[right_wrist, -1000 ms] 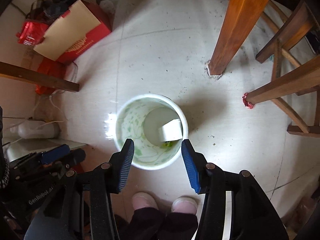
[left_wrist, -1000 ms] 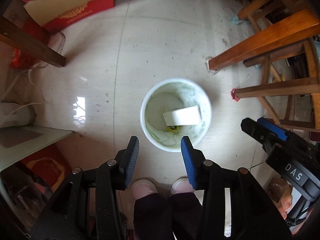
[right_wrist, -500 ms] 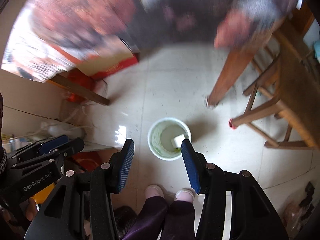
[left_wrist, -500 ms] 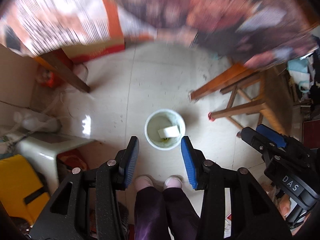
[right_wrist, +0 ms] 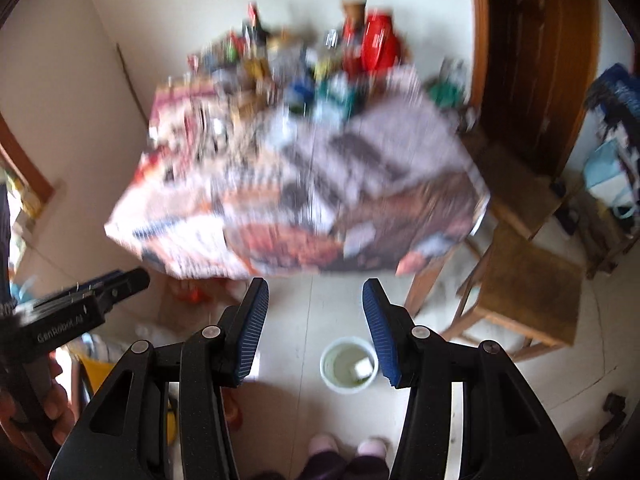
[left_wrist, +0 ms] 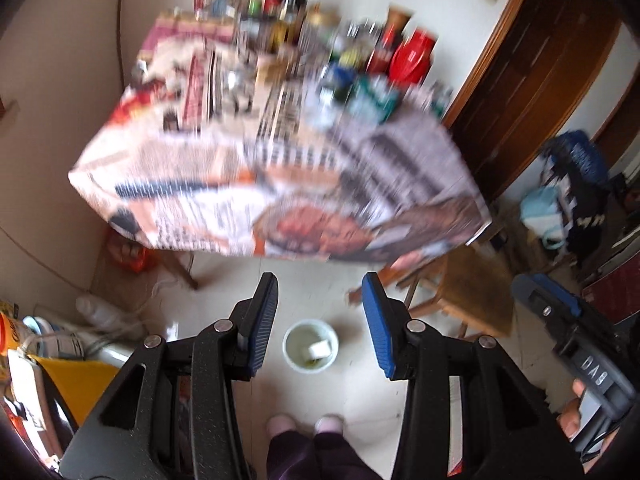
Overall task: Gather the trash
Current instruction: 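Move both tools back toward the table items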
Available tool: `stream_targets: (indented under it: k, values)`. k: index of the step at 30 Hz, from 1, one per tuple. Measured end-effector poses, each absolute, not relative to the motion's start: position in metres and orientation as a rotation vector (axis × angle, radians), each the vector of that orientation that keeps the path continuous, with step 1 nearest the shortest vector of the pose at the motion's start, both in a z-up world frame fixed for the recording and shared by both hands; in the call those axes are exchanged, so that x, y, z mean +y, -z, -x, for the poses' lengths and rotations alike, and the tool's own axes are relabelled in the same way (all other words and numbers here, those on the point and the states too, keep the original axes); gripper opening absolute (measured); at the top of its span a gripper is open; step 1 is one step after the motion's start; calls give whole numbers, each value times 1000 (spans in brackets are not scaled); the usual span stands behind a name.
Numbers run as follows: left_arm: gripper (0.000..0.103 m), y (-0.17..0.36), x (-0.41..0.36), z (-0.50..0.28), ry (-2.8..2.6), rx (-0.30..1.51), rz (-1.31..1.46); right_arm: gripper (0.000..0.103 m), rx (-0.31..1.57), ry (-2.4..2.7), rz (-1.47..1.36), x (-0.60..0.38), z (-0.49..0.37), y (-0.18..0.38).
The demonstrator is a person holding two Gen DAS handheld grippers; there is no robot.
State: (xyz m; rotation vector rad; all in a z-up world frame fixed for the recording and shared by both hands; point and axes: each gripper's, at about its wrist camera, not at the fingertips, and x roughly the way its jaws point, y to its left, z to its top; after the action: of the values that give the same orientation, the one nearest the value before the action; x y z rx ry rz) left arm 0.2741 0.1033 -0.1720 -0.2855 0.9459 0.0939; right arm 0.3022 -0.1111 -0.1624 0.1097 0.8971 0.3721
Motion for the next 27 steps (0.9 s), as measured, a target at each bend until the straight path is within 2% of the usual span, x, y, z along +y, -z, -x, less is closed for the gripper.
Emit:
stream_targets:
  k: [6,10,17,19,20,21,25,27]
  values:
    - [44,94,97,-250,-63,801,196,45,737,-350,-149,-121,-286,88]
    - [50,55,100,-232,-55,694,166,45,651,-337,-136,-126,-276,59]
    - [60,23,101,-228,-4,609,162,46,555,-325,-130,-127,-267,31]
    - [67,19,101,-233,-5,596,158,58,550,-328,-123,-126,-272,28]
    - [70,17,102,-237,-5,590,158,70,540,-326,-121,-126,-275,26]
    - [72,16,101,-240,-6,587,159,74,529,-324,-119,-127,-277,25]
    - [81,16,103,-266,-27,586,159,77,525,-345,-108,-128,-303,26]
    - [83,17,102,-283,-51,579,165,82,523,-358,-107,-129,-317,26]
